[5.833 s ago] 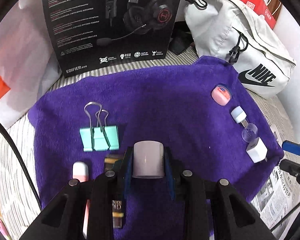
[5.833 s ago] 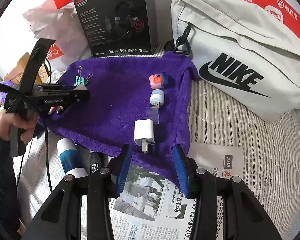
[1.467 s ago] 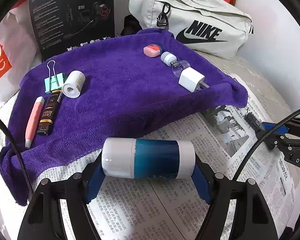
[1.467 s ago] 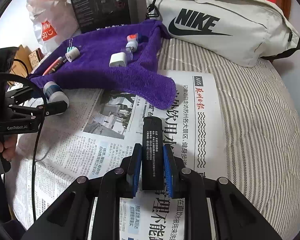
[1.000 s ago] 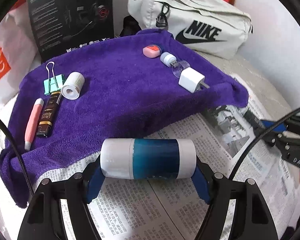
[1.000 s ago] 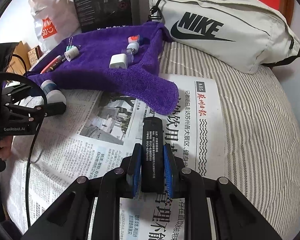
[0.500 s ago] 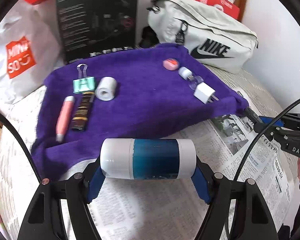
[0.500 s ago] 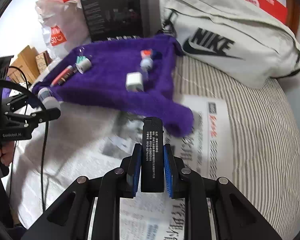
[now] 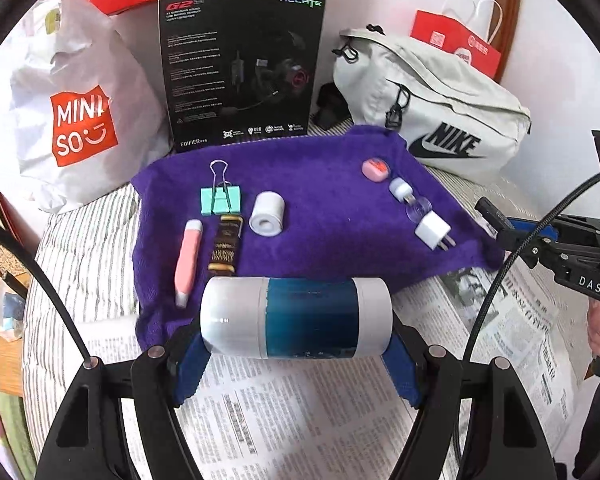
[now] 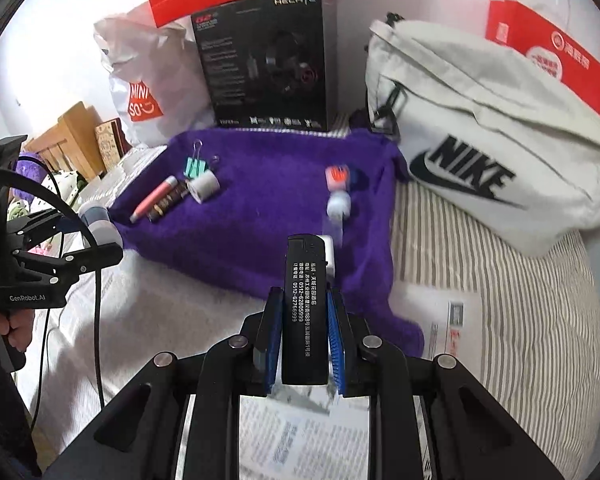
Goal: Organize rigid objects
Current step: 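Carry the black box in the right tool while the left tool carries the cylinder over the towel, then lower the cylinder onto the towel and open the left tool while the right tool holds the box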
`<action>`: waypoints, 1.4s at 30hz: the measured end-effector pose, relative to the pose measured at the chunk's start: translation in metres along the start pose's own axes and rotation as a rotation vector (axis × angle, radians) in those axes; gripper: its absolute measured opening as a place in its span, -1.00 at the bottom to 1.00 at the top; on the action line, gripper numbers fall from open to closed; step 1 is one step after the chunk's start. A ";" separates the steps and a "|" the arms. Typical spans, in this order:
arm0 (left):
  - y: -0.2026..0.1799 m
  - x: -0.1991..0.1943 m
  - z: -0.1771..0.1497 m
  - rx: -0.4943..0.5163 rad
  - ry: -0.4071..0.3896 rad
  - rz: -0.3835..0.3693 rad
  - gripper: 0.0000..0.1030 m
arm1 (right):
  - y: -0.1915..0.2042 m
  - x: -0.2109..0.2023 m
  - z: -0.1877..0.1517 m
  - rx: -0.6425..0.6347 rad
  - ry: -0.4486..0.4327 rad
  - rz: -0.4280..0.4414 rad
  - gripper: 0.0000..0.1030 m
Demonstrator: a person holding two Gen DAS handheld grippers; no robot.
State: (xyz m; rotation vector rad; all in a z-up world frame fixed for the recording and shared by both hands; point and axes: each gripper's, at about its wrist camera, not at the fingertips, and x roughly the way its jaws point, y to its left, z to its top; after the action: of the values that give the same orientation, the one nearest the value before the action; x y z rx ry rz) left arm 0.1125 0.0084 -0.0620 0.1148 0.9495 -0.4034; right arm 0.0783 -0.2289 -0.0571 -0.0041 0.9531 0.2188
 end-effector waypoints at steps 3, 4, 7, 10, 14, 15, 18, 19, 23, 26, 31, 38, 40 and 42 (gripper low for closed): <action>0.001 0.009 0.011 -0.002 0.010 0.005 0.44 | -0.001 0.002 0.009 0.003 -0.004 0.004 -0.58; 0.001 0.014 0.017 0.004 0.011 0.004 0.44 | -0.001 0.002 0.010 0.006 -0.007 0.005 -0.58; 0.000 0.030 0.029 0.007 0.032 -0.003 0.44 | -0.004 0.003 0.013 0.010 -0.006 0.006 -0.58; -0.004 0.050 0.038 0.031 0.054 0.000 0.44 | -0.010 0.006 0.013 0.016 0.002 -0.002 -0.58; -0.007 0.072 0.039 0.054 0.097 0.015 0.44 | -0.019 0.009 0.011 0.034 0.012 -0.009 -0.58; -0.007 0.076 0.040 0.056 0.104 0.016 0.44 | -0.020 0.010 0.011 0.035 0.015 -0.012 -0.58; -0.009 0.085 0.039 0.067 0.121 0.017 0.44 | -0.022 0.015 0.009 0.033 0.027 -0.014 -0.58; -0.010 0.087 0.039 0.074 0.125 0.020 0.44 | -0.022 0.016 0.009 0.033 0.026 -0.013 -0.58; -0.013 0.093 0.039 0.099 0.139 0.037 0.44 | -0.022 0.021 0.009 0.031 0.033 -0.006 -0.58; -0.015 0.098 0.040 0.111 0.148 0.047 0.44 | -0.021 0.024 0.009 0.029 0.041 0.000 -0.58; -0.013 0.100 0.040 0.100 0.151 0.034 0.44 | -0.020 0.028 0.009 0.026 0.052 0.006 -0.58; -0.010 0.103 0.037 0.067 0.162 0.000 0.45 | -0.018 0.031 0.009 0.024 0.057 0.008 -0.58; -0.011 0.103 0.037 0.068 0.165 -0.002 0.45 | -0.018 0.031 0.010 0.025 0.058 0.007 -0.58; -0.011 0.103 0.038 0.069 0.169 -0.002 0.44 | -0.018 0.031 0.010 0.025 0.058 0.007 -0.58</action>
State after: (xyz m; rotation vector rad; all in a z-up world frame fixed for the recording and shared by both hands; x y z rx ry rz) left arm 0.1901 -0.0418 -0.1229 0.2131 1.1022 -0.4327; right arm 0.1073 -0.2401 -0.0783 0.0162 1.0134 0.2136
